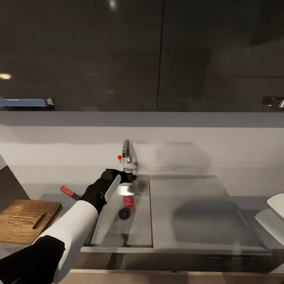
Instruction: In the kitchen, take the Vidalia onion out of the sink, dice it on the chopping board with the paring knife, put the diced onion into the bowl on the countertop, then place both the paring knife and the chopping board into the sink.
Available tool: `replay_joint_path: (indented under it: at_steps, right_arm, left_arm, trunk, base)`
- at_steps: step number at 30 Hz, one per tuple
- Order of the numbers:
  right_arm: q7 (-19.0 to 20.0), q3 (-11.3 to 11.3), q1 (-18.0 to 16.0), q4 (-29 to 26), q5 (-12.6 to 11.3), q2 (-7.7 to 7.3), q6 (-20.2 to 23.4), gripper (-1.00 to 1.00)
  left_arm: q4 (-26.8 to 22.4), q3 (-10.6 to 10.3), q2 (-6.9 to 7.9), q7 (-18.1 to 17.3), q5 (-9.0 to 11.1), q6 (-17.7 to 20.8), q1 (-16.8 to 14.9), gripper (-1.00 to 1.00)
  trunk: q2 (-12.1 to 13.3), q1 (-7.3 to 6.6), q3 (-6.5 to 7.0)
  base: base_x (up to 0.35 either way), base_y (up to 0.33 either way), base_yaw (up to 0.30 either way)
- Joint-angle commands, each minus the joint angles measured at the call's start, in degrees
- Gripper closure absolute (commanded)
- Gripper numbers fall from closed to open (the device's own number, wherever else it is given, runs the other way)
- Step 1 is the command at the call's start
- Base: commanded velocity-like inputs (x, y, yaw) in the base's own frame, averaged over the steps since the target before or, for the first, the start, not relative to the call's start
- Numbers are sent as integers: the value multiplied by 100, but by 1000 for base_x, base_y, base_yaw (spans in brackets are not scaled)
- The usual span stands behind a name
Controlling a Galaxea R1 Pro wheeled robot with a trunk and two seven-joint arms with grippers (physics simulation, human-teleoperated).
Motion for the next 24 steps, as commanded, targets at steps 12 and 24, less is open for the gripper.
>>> replay_joint_path:
  at_steps: [12,24]
  right_arm:
    - [-48,49,2,-10,-14,-5,15,-100]
    - [-46,49,2,-10,-14,-5,15,-100]
  left_arm:
    - [20,-21,83,53,52,18,-5,-100]
    - [176,-21,103,53,49,15,-5,-100]
  trunk:
    - [-12,4,-70]
    - [-12,4,-179]
  base:
    - [3,-3,0]
    - [73,-42,0]
